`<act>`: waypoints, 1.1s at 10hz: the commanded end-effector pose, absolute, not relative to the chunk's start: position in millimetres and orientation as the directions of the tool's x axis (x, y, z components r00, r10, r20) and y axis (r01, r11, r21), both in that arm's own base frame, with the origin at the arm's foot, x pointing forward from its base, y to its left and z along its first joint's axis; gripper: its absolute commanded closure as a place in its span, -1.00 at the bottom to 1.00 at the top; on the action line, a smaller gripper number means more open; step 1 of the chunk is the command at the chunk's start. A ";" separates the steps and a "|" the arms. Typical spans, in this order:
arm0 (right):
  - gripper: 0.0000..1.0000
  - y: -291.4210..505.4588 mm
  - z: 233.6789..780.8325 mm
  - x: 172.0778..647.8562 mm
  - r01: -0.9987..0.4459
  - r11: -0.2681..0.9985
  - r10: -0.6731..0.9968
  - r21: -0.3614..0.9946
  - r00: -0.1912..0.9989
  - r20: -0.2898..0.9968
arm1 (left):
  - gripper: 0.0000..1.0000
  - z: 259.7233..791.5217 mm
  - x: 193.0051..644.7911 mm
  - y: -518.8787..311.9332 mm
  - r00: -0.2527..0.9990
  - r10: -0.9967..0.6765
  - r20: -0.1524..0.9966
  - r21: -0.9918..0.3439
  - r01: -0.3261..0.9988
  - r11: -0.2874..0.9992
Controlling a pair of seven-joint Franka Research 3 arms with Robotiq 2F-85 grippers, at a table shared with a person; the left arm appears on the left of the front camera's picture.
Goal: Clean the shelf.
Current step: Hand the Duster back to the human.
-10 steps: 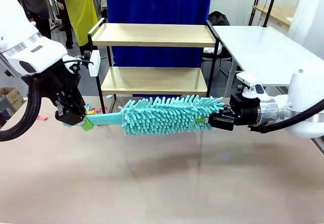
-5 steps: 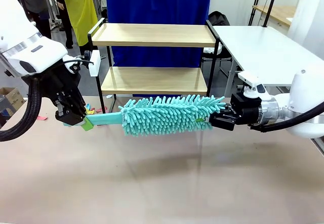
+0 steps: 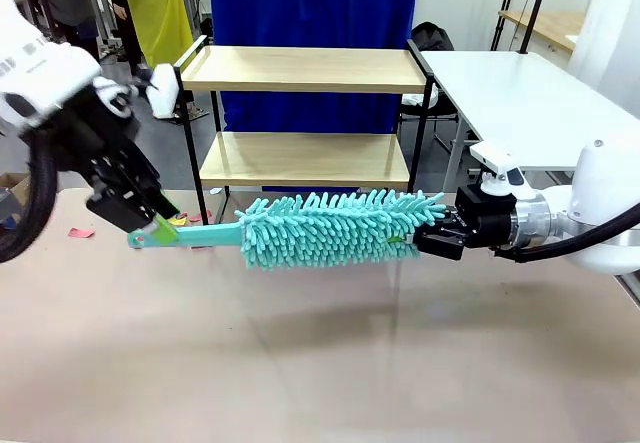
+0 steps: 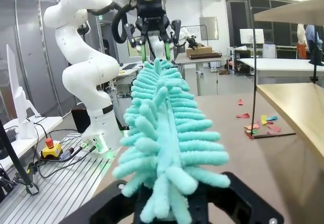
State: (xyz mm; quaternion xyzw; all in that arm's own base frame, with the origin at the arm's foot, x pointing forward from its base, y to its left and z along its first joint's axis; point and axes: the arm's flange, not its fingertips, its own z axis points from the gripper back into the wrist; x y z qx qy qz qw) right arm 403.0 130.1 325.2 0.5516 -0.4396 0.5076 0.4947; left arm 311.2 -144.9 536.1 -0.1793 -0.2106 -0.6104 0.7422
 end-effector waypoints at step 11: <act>0.68 129.9 387.8 390.0 -0.997 -0.070 -0.035 -0.011 -0.009 0.999 | -1.00 562.7 277.7 12.3 0.125 -0.639 0.759 0.050 0.967 0.249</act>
